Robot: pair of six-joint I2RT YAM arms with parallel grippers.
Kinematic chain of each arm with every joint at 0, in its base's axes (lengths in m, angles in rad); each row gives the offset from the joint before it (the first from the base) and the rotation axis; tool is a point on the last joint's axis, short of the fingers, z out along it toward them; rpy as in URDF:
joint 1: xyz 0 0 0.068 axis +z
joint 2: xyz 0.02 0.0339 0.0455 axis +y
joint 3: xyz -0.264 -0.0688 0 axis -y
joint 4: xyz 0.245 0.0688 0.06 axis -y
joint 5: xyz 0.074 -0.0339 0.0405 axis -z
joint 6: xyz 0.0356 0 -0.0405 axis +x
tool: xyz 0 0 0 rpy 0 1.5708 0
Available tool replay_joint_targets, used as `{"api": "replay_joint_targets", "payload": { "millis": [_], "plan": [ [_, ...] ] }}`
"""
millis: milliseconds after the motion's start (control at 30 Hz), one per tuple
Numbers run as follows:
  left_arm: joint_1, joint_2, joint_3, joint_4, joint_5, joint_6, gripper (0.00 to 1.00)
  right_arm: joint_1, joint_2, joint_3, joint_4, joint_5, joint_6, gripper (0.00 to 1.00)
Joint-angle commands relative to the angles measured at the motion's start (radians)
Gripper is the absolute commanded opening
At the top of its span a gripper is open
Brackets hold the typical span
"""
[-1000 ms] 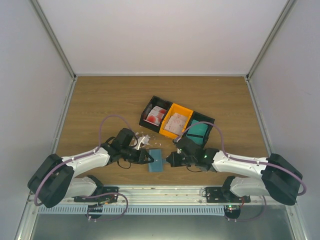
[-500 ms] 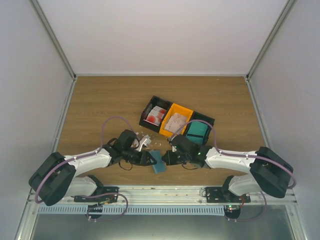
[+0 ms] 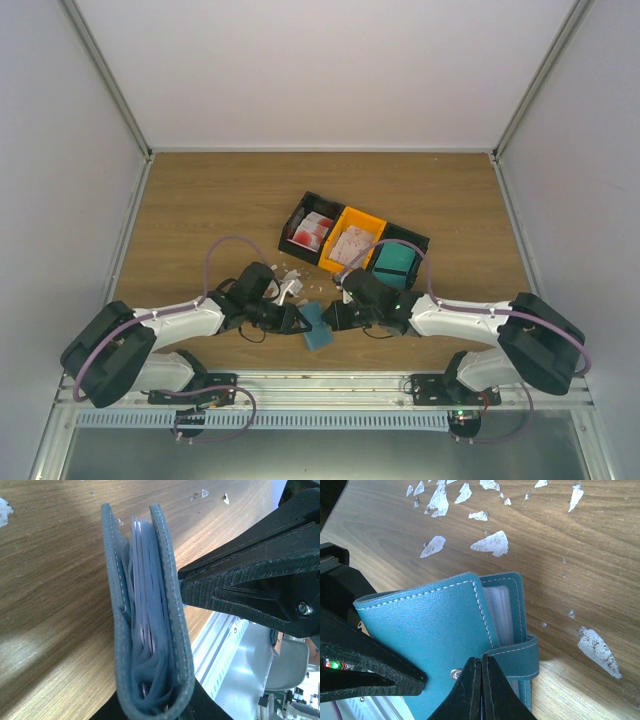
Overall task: Put the credit cards into the card holder
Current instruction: Close the card holder at the center of the board.
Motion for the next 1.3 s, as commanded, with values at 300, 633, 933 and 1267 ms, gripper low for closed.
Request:
{"api": "replay_joint_targets", "payload": {
  "millis": [300, 633, 933, 1267],
  "plan": [
    [-0.026, 0.021, 0.007, 0.088, 0.014, 0.001, 0.1, 0.038, 0.014, 0.047, 0.049, -0.024, -0.043, 0.0],
    [-0.029, 0.025, 0.006, 0.091, 0.007, 0.002, 0.09, 0.042, 0.03, 0.046, 0.044, -0.036, -0.052, 0.01],
    [-0.029, 0.052, 0.0, 0.096, -0.019, 0.002, 0.05, 0.048, 0.064, 0.056, 0.02, -0.062, -0.07, 0.0],
    [-0.029, 0.065, 0.009, 0.078, -0.058, 0.001, 0.03, 0.057, 0.086, 0.066, -0.008, -0.064, -0.093, 0.01]
  ]
}}
